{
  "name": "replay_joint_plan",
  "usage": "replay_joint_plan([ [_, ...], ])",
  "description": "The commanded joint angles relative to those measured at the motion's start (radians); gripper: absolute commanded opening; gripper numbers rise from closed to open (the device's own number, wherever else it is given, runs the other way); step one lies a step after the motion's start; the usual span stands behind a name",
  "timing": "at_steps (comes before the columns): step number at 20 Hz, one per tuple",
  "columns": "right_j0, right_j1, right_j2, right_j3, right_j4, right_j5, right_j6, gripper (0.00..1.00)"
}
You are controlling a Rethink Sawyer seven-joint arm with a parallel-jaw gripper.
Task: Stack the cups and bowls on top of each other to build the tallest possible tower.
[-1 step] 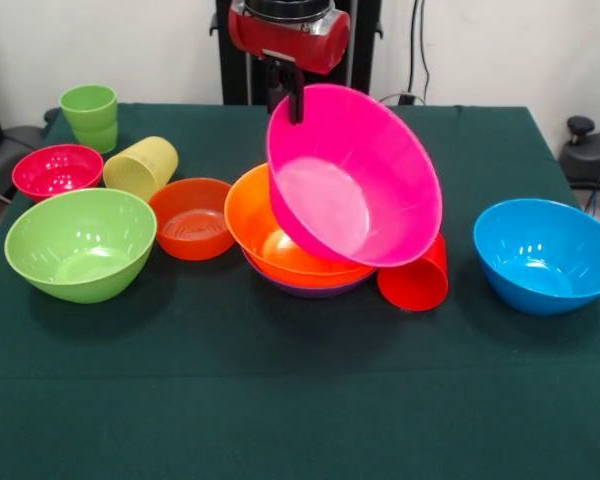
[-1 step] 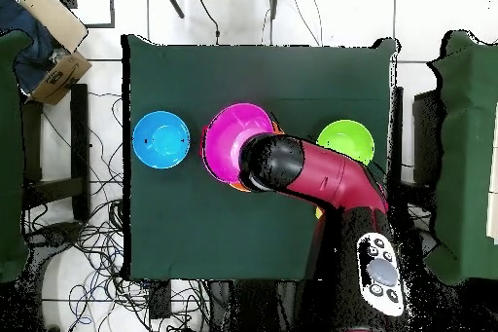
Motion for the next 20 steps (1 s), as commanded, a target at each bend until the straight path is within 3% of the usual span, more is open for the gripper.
replay_joint_plan([
  [1,0.026,0.033,0.081,-0.042,-0.048,0.119,-0.001,1.00],
  [4,0.018,0.030,0.097,-0.044,-0.060,0.132,-0.041,1.00],
  [7,0.026,0.033,0.088,-0.039,-0.042,0.120,0.001,1.00],
  [20,0.018,0.039,0.096,-0.053,-0.059,0.131,-0.021,1.00],
])
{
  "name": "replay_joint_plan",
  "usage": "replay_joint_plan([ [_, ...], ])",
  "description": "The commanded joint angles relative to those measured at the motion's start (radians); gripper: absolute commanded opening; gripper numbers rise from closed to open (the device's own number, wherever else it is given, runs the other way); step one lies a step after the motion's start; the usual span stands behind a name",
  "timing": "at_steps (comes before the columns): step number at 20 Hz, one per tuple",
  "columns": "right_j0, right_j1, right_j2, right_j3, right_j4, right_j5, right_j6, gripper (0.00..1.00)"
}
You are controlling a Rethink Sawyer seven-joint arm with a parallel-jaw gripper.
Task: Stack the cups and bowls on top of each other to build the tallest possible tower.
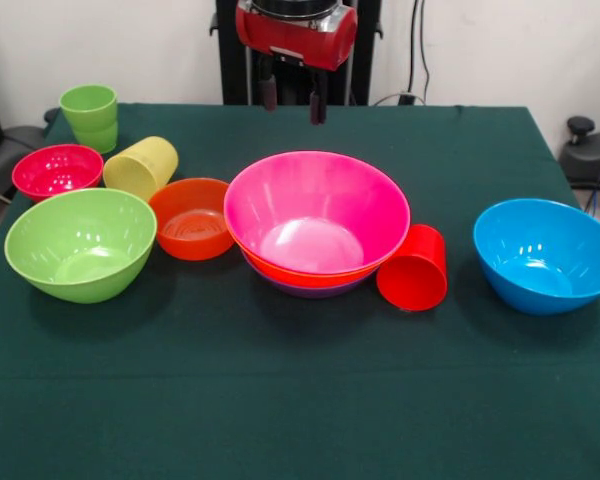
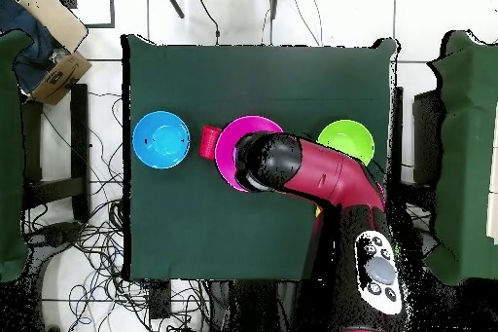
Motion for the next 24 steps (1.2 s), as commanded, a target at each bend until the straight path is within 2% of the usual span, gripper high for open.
replay_joint_plan([
  [1,0.017,0.042,0.086,-0.050,-0.054,0.094,-0.018,1.00],
  [7,0.003,0.049,0.096,-0.068,-0.078,0.126,-0.066,1.00],
  [11,0.012,0.051,0.080,-0.036,-0.041,0.065,0.019,1.00],
  [15,0.013,0.040,0.083,-0.010,-0.039,0.039,0.020,1.00],
  [24,0.065,0.037,0.062,0.010,-0.045,-0.009,0.075,1.00],
])
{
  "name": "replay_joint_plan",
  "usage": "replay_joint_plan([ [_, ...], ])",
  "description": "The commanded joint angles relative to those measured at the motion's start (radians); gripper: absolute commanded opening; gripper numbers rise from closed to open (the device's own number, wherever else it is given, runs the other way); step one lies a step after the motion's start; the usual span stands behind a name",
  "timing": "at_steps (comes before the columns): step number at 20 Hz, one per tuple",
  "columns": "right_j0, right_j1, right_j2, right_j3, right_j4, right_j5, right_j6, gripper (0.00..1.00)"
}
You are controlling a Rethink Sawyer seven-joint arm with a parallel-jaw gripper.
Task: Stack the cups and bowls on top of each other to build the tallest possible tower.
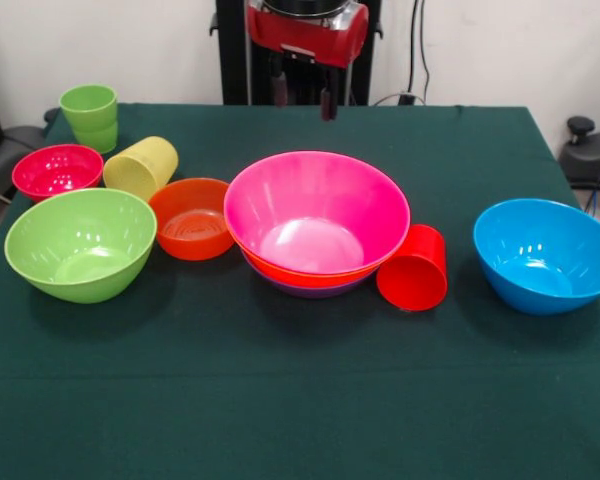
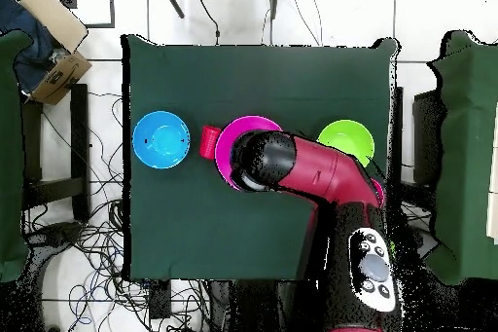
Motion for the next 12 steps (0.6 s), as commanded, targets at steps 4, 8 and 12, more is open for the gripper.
replay_joint_plan([
  [4,0.059,0.038,0.054,0.012,-0.047,-0.033,0.066,1.00],
  [8,0.043,0.044,0.065,0.007,-0.062,-0.029,0.015,1.00],
  [12,0.044,0.045,0.062,0.013,-0.055,-0.041,0.028,1.00],
])
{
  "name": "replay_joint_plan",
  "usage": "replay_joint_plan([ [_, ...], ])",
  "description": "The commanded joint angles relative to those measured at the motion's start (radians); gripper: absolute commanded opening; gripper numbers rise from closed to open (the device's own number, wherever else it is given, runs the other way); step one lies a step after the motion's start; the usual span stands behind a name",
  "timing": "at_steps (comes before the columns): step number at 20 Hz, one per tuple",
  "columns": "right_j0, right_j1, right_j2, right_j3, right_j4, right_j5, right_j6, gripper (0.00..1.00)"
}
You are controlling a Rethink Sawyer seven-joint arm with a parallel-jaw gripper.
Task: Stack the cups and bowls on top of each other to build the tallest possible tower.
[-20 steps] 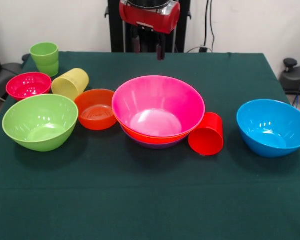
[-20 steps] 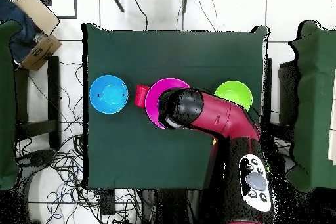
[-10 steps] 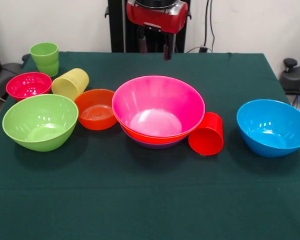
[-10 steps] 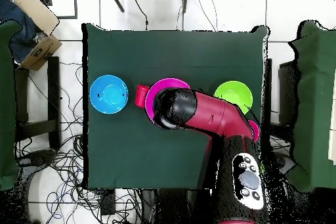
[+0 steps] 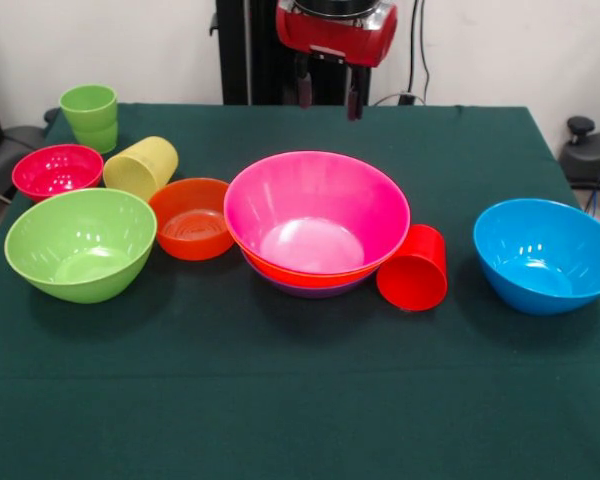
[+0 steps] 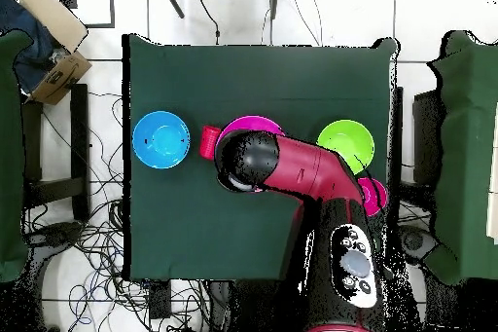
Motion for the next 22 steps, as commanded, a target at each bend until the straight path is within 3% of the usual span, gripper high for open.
replay_joint_plan([
  [1,0.007,0.046,0.065,0.015,-0.053,-0.045,0.029,1.00],
  [15,0.095,0.069,0.028,0.013,-0.036,-0.095,0.135,1.00],
  [22,0.125,0.069,0.017,0.017,-0.026,-0.099,0.129,1.00],
])
